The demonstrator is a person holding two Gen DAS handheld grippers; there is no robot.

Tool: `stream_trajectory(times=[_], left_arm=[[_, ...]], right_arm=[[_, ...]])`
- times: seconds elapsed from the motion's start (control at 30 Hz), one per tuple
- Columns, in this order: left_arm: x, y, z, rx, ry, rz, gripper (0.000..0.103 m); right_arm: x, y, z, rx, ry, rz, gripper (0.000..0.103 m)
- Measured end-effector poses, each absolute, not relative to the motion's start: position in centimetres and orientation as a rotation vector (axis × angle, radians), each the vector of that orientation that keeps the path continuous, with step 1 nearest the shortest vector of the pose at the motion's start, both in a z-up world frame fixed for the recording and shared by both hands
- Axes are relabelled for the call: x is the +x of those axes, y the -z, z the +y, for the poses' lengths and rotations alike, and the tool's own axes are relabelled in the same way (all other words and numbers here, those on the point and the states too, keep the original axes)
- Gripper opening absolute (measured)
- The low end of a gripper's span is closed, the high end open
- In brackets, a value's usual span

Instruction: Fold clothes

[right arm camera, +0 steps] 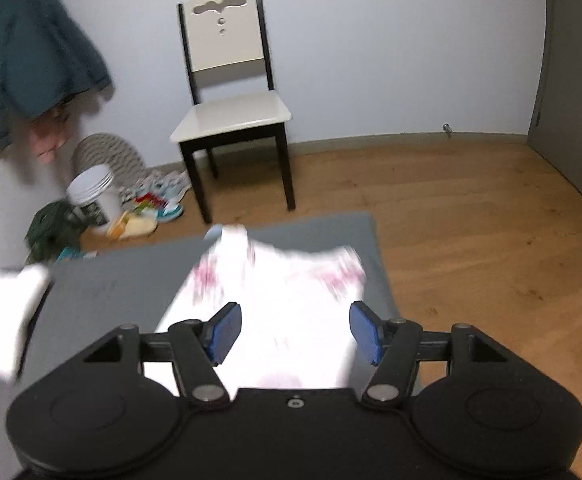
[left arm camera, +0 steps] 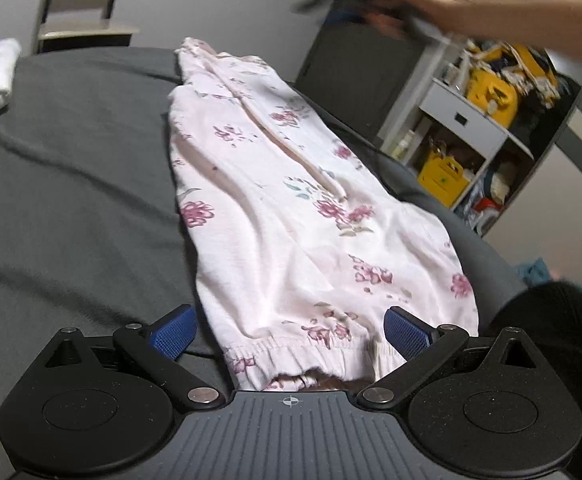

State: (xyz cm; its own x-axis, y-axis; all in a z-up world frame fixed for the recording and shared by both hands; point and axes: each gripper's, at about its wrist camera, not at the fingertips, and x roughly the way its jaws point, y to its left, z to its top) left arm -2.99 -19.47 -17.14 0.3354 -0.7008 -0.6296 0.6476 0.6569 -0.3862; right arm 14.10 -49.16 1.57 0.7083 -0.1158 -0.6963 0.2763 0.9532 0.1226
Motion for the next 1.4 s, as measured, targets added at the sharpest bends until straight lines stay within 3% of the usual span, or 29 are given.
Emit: stream_trajectory(times=[0.17, 0.33, 0.6, 0.87, 0.93, 1.03, 1.17, 1.23, 1.4], left_arm=[[-2.3, 17.1, -18.7, -0.169, 0.825, 0.894, 0.1], [-1.6, 17.3, -18.7, -0.198, 0.759, 0.94, 0.1], [-1.4, 17.4, -18.1, -0.27, 0.768, 1.064, 0.1], [-0.5, 18.6, -17.6, -0.527, 0.743, 1.221, 0.1], [-0.4, 19.0, -17.8, -0.58, 0.741, 1.26, 0.084], [-0.7, 20.5, -18.0, -0.675, 0.712, 1.341, 0.078], [-1.3, 21.1, -18.7, -0.714, 0.684, 1.317, 0.07], [-1.3, 21.5, -19.4, -0.718, 0.669, 1.324, 0.046], [-1.5, 22.5, -20.1, -0.758, 0.62, 1.301, 0.021]], right_arm=[[1.5, -4.4, -45.1, 0.326, 0.177, 0.761, 0.066], [-6.1, -2.8, -35.3, 0.29, 0.083, 0.834, 0.07], [-8.5, 3.3, -20.9, -0.029, 0.01, 0.934, 0.071], [-11.7, 6.0, -13.4, -0.46, 0.036, 0.857, 0.077], [-12.3, 6.2, -12.8, -0.511, 0.025, 0.836, 0.077], [-12.9, 6.6, -12.0, -0.574, 0.015, 0.811, 0.079], [-13.0, 7.0, -11.5, -0.597, 0.011, 0.812, 0.078], [-12.8, 7.1, -11.5, -0.588, 0.009, 0.82, 0.078], [-12.7, 7.4, -11.6, -0.589, 0.013, 0.83, 0.077]])
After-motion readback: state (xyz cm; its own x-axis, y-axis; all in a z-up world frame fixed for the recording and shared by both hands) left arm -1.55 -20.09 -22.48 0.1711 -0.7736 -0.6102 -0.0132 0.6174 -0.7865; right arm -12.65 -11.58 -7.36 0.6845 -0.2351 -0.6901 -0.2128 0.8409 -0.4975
